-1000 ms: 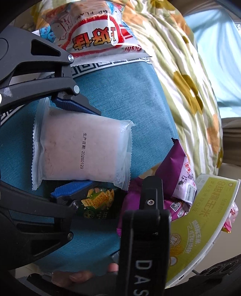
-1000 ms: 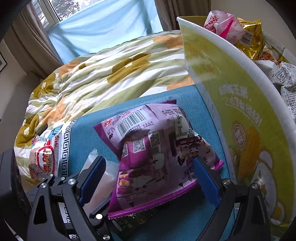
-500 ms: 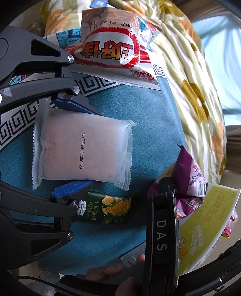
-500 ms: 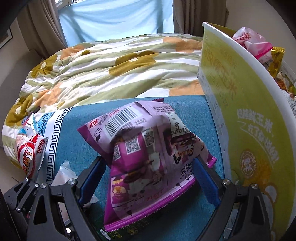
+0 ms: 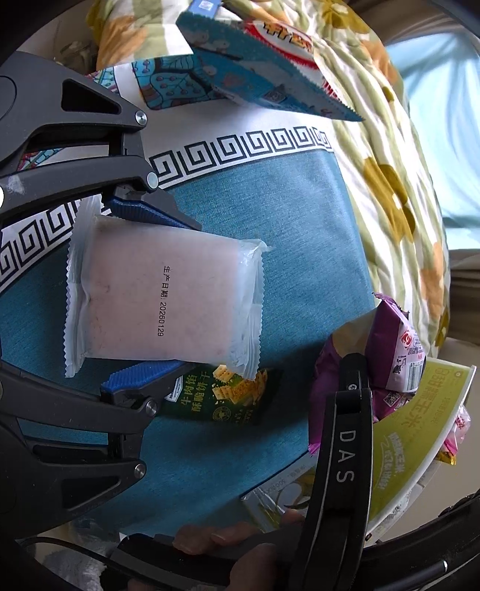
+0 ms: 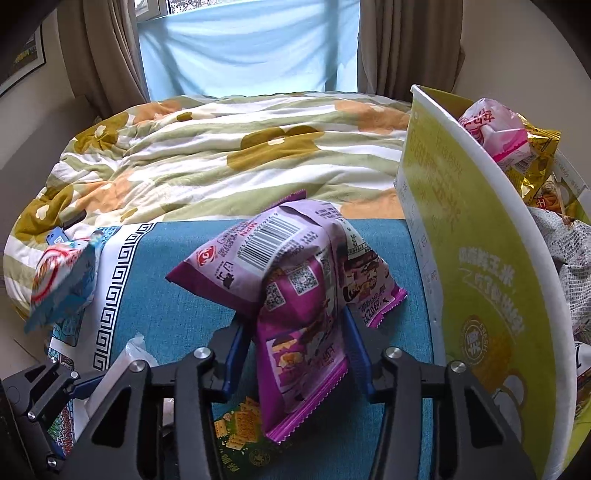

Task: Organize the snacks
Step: 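Grasp the white pastry pack with the left tool while the right tool grasps the purple bag, then carry both packs into the yellow box and open both tools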

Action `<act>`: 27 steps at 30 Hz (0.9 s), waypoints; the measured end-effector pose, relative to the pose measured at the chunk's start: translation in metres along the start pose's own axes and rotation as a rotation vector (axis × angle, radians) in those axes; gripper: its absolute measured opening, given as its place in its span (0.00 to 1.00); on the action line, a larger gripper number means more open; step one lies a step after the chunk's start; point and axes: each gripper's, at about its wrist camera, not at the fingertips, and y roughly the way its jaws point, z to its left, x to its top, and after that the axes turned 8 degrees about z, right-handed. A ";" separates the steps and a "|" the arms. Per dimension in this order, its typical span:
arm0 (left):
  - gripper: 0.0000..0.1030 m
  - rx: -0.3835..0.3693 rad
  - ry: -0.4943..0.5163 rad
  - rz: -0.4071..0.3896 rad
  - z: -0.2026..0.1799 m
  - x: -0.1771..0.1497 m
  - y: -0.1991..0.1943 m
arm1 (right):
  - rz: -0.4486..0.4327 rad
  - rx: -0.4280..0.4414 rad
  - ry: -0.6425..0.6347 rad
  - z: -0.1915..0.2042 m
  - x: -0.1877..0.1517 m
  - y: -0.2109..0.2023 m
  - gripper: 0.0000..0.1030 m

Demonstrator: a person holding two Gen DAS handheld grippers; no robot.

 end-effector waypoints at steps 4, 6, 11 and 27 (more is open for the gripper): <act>0.58 0.001 -0.015 -0.021 -0.003 -0.002 -0.014 | -0.030 0.027 0.016 -0.003 -0.002 -0.012 0.39; 0.58 0.005 -0.026 -0.033 -0.004 -0.004 -0.023 | -0.044 0.040 0.020 -0.003 -0.002 -0.021 0.36; 0.58 0.020 -0.054 -0.068 -0.004 -0.011 -0.048 | -0.064 0.078 0.023 -0.002 -0.007 -0.038 0.32; 0.58 0.068 -0.089 -0.219 -0.022 -0.006 -0.163 | -0.197 0.209 0.054 -0.011 -0.025 -0.144 0.30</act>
